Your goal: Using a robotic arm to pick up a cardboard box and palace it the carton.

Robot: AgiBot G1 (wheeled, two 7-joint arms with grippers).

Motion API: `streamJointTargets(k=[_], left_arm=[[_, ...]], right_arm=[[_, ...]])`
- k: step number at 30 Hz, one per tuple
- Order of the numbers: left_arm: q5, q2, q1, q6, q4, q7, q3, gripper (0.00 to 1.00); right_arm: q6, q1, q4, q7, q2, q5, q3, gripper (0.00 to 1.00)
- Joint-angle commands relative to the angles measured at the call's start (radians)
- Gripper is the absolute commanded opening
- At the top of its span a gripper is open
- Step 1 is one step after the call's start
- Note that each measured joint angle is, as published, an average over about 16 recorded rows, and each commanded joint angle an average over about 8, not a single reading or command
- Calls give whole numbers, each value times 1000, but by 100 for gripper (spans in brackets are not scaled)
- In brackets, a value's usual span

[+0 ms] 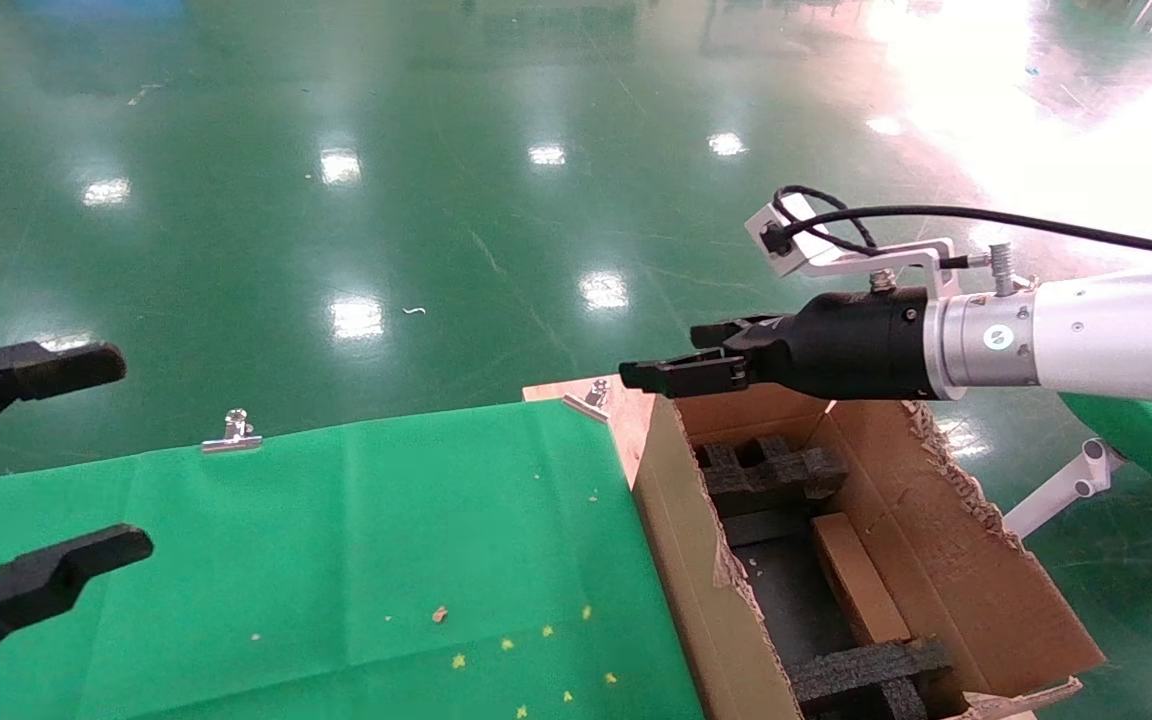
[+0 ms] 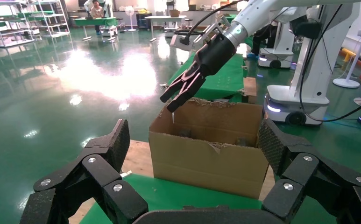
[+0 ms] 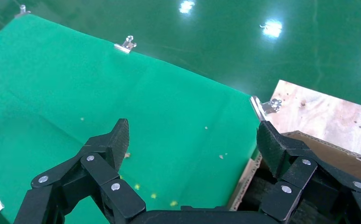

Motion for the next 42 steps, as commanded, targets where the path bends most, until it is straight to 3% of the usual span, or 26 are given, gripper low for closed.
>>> streamJointTargets(k=[1, 19, 42], left_arm=[[0, 0, 0, 0, 0, 0, 0, 100], [0, 0, 0, 0, 0, 0, 0, 100], [0, 0, 0, 0, 0, 0, 0, 100]], right_arm=[[4, 0, -8, 5, -3, -9, -7, 100], [-211, -246, 21, -178, -44, 14, 394, 100], [-447, -518, 51, -380, -90, 38, 837, 100]])
